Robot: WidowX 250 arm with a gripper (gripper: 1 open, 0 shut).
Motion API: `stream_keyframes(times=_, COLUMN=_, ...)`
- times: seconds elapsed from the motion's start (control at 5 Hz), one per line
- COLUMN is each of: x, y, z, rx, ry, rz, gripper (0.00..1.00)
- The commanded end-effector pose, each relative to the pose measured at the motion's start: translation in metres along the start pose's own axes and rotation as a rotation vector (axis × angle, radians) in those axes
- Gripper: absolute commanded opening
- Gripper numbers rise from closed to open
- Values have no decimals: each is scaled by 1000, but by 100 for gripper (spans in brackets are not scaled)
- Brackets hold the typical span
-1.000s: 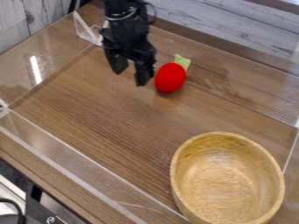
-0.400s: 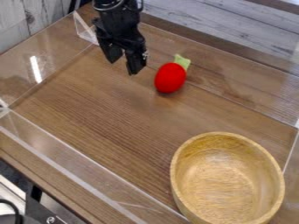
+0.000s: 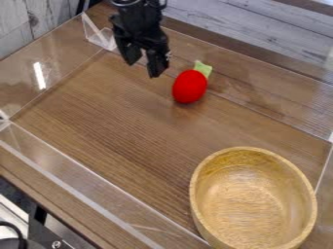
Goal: Move the red object to the right side of the table
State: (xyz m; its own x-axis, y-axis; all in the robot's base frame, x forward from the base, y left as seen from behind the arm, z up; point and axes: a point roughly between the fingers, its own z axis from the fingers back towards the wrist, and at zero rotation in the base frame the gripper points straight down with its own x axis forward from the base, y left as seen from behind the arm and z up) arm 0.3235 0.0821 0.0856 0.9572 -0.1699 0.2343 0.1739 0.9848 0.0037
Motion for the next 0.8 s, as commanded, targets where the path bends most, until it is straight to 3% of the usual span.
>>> stream_keyframes(times=0.0, x=9, y=10, z=24, rx=57, ry=-64, rz=57, gripper=100)
stream_keyframes(times=0.2, x=6, y=20, z=29, rx=77, ry=-64, rz=116, gripper=100)
stream_keyframes(times=0.6, x=0, y=-1, z=25, rx=101, ry=-73, rz=168, gripper=100)
